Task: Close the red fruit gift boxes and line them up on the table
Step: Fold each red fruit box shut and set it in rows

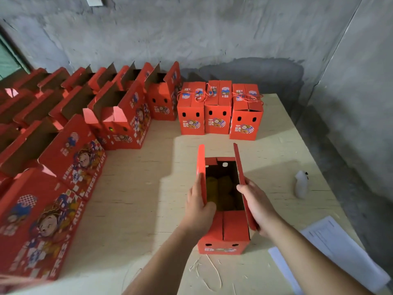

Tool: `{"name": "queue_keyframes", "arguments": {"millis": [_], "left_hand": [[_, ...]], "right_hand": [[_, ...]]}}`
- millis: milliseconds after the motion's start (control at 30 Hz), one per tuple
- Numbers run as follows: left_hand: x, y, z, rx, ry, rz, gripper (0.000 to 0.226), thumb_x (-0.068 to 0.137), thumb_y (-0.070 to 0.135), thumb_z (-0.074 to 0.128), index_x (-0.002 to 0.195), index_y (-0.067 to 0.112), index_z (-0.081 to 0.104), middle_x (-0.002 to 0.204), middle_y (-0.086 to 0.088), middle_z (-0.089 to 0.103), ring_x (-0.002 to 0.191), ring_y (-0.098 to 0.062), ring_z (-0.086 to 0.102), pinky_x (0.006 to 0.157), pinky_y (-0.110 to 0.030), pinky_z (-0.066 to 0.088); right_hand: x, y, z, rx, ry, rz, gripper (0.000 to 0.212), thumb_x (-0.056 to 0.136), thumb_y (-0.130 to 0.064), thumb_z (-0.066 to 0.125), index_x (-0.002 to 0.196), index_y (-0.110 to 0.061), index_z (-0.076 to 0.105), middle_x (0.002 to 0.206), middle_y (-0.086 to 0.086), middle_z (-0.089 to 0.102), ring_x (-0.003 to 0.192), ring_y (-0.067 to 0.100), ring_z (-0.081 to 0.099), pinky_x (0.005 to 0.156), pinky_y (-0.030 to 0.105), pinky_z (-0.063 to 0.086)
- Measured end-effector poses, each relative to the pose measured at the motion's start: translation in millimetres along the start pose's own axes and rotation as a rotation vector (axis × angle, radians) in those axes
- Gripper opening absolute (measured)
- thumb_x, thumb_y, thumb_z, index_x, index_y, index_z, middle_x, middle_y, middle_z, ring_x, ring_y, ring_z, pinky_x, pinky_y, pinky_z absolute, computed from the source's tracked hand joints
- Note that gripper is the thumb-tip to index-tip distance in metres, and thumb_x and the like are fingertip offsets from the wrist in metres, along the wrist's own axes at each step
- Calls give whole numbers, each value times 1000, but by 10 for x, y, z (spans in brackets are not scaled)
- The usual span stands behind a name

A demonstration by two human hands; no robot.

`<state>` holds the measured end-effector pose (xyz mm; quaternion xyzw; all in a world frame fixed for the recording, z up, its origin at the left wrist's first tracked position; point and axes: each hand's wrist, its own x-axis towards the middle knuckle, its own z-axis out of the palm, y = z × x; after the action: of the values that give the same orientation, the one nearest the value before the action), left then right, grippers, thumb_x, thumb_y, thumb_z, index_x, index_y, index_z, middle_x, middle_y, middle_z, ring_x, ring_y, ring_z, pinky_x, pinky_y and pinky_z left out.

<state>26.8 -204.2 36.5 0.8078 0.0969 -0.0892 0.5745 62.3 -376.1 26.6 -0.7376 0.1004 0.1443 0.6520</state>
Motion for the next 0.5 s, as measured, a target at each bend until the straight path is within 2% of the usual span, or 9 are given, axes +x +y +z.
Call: {"name": "queue_keyframes", "arguments": {"millis": [67,100,133,200,267,333,400,433,500], "left_hand": [[-26,-33,-50,-121,46,1,91,71,10,37,147,58,30,141,8,51,133,-22,49,108,-55,47],[-40,-38,-69,-174,66,6,91,70,7,35,142,63,35,137,11,56,129,-21,54,104,-54,51],[-55,-46,-89,-217,80,14,91,70,4,34,137,66,38,134,14,59,125,-20,58,100,-53,54],[-60,-78,-140,-262,88,45,89,78,-6,34,139,58,41,132,14,62,121,-16,61,96,-45,57],[-33,-103,-222,-333,93,32,79,87,-16,36,143,39,43,134,5,62,114,-8,65,89,-29,58],[21,-113,-320,-372,113,-46,64,95,-11,41,141,33,43,134,5,59,100,4,66,76,-17,56],[96,-114,-401,-303,141,-61,55,100,3,47,146,32,40,142,8,51,101,10,63,74,-11,53],[143,-100,-432,-203,149,-34,56,101,12,50,151,32,35,150,6,44,115,6,57,87,-15,52],[318,-49,-480,323,181,121,70,98,30,54,159,30,20,164,5,24,145,-14,29,118,-37,33]], "right_hand": [[-32,-100,-54,-176,-51,-128,36,89,-42,55,121,-57,61,124,-24,68,113,-2,62,93,28,49],[-32,-116,-69,-334,-37,-210,42,95,-33,57,133,-53,55,137,-23,59,118,-7,56,94,24,46],[-57,-143,-59,-534,67,-332,51,98,-25,59,145,-42,48,146,-18,50,124,-4,50,99,25,43],[-155,-109,47,-858,287,-724,59,92,-8,62,148,-18,48,152,3,46,137,16,46,108,36,42],[-399,138,266,-1013,189,-1034,59,90,-10,59,148,-17,49,151,4,46,141,27,45,114,42,38],[-613,480,460,-1081,30,-963,62,95,-31,56,155,-23,41,160,-2,39,149,24,37,121,41,32],[-667,712,533,-1177,6,-774,69,92,-53,57,154,-23,46,160,1,43,147,27,41,117,46,39],[-637,754,532,-1214,-7,-696,71,88,-59,58,148,-22,54,155,5,50,141,29,50,111,48,46],[-541,773,503,-1220,-40,-632,70,83,-61,62,140,-20,63,144,8,61,127,31,63,100,48,55]]}}
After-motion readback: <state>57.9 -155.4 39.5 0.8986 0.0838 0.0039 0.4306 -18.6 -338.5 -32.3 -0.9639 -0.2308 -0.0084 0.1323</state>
